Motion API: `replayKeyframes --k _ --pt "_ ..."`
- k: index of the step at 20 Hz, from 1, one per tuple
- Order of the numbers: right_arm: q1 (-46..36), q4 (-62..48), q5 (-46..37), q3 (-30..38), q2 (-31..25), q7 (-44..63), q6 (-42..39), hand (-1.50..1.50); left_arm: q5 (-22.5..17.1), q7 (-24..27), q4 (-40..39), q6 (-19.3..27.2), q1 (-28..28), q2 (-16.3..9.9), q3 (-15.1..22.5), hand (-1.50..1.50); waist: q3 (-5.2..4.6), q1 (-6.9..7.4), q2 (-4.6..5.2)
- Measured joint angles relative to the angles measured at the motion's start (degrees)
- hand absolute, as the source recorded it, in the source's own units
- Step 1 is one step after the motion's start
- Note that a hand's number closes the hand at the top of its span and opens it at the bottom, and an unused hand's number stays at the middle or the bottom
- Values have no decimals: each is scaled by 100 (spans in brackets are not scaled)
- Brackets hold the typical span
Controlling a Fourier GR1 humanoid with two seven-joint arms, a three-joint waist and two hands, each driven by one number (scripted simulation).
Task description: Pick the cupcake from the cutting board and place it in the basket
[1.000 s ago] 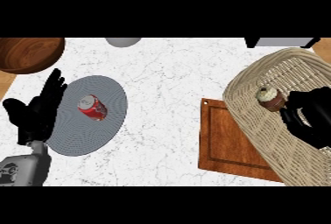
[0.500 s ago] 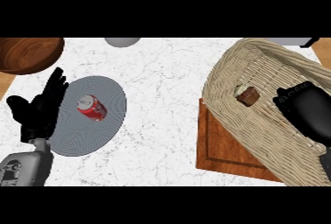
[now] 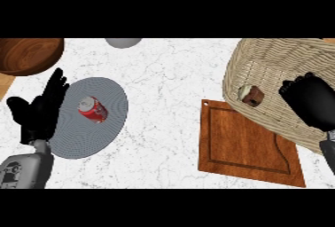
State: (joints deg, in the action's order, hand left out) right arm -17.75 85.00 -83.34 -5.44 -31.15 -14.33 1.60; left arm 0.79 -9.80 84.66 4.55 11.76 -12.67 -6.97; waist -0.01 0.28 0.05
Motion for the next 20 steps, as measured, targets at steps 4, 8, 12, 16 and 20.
replayKeyframes --k 4,8,12,16,20 --pt "-100 -223 -166 92 -47 -76 -263 150 -23 35 -30 -62 -29 -34 -76 0 -1 -8 -2" --pt "-210 -636 -301 255 44 -255 -44 150 -18 -32 82 -102 -70 -17 -97 0 -6 -9 -8" --pt "-325 -849 -391 420 85 -404 58 150 26 38 48 -89 -70 58 -93 0 -15 -14 -14" --pt "-331 -1038 -578 531 83 -457 288 150 61 -2 44 -82 -34 67 -116 0 -31 -16 -25" --pt "-501 -1449 -736 661 21 -555 576 150 102 124 -91 -97 -33 87 -128 0 -58 -10 -38"
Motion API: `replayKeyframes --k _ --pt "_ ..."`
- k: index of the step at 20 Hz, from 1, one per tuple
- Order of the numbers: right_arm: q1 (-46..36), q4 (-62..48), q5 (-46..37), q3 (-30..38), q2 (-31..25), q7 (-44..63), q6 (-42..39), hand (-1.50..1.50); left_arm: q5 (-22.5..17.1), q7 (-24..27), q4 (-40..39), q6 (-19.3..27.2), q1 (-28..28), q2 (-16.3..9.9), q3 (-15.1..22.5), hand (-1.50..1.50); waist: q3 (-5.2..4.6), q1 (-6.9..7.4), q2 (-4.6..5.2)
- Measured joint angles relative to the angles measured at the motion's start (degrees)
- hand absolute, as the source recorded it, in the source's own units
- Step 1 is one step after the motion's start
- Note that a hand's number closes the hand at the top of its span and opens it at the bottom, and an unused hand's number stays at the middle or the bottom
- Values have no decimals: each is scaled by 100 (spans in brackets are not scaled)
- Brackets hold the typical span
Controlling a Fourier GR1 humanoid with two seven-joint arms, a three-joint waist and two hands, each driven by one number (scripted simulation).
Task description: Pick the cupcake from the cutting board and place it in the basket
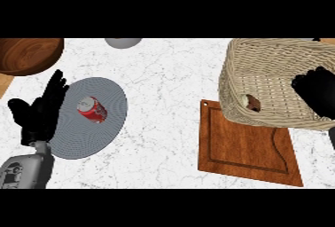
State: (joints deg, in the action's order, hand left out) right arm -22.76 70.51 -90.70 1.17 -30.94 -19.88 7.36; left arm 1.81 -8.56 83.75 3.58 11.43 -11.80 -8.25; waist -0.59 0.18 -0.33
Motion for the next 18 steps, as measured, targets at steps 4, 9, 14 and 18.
replayKeyframes --k 4,9,14,18 --pt "-95 -202 -164 27 37 20 127 150 29 -45 117 29 -24 34 13 0 -37 10 -23" --pt "-267 -538 -250 111 -48 -49 82 150 79 -113 249 61 -94 103 88 0 -73 36 -42" --pt "-273 -567 -342 112 -41 5 -132 150 66 -214 330 44 -88 101 89 0 -84 28 -48" --pt "-408 -773 -360 158 -46 -2 -248 150 41 -97 239 -15 -111 50 26 0 -91 38 -48"
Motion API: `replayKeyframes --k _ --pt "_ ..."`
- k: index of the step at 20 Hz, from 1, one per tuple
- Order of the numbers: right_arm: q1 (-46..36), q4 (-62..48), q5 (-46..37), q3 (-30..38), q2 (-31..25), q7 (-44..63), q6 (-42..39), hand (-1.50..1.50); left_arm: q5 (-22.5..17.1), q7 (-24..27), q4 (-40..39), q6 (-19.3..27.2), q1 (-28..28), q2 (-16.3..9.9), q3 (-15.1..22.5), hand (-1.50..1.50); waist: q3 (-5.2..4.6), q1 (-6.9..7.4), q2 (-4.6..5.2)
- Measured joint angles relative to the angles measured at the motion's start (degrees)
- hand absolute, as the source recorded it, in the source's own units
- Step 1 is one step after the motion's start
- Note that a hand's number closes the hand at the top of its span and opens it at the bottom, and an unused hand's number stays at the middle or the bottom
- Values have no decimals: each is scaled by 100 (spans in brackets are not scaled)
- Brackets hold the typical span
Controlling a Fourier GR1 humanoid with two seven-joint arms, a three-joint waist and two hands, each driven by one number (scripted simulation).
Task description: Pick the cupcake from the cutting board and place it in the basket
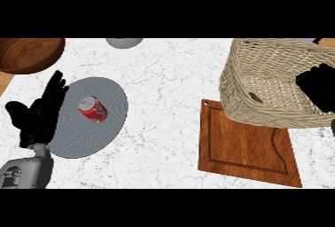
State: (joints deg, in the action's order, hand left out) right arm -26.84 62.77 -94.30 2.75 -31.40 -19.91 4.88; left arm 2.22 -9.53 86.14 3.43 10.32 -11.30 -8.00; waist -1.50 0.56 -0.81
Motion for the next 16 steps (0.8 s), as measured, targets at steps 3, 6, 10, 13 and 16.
replayKeyframes --k 3,6,10,13,16 --pt "-72 -125 -46 37 49 148 -192 150 -34 14 48 -46 -44 -12 -11 0 -13 15 -9" --pt "-117 -202 -149 73 37 353 -341 150 -24 48 -52 -57 25 -36 -35 0 -18 -1 -11" --pt "-68 -199 -132 218 -19 532 -428 -150 -45 27 -98 -54 44 -11 -47 0 -23 -21 -20" --pt "-102 -242 134 401 47 458 -324 -150 -76 0 -67 -80 64 -38 -75 0 -10 -17 -14" --pt "-109 -134 601 606 235 280 -282 -150 -16 -22 -62 -27 69 -4 -37 0 33 -41 4"
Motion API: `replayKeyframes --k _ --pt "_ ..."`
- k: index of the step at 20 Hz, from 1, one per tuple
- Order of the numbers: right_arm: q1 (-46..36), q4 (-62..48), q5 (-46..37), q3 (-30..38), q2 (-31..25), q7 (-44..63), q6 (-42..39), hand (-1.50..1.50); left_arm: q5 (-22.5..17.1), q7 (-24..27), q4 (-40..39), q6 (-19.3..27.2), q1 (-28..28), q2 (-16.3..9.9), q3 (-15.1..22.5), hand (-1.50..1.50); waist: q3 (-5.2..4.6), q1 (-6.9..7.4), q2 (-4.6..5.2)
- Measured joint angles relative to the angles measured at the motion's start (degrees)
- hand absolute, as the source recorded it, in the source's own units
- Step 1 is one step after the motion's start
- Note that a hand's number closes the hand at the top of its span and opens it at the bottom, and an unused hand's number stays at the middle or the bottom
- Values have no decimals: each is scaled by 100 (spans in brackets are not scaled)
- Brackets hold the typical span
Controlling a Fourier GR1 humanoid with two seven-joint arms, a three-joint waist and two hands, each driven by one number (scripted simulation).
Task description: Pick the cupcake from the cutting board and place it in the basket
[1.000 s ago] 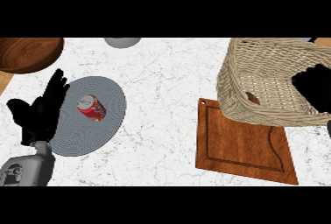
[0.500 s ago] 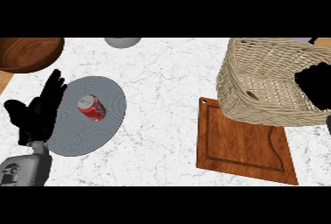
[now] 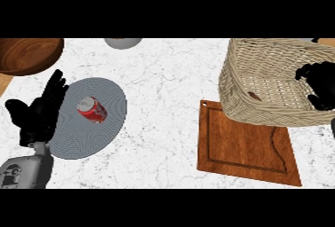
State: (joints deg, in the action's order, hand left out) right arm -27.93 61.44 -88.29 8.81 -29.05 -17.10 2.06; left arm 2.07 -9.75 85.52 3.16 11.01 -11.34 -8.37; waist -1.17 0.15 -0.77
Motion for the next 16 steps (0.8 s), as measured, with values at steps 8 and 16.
replayKeyframes --k 8,16 --pt "34 530 1492 776 370 -280 -401 -150 -2 8 -29 13 -23 -14 -51 0 97 -60 41" --pt "-177 1074 2991 1948 -65 -42 -1763 -150 2 102 5 -6 -149 7 -52 0 112 -78 49"
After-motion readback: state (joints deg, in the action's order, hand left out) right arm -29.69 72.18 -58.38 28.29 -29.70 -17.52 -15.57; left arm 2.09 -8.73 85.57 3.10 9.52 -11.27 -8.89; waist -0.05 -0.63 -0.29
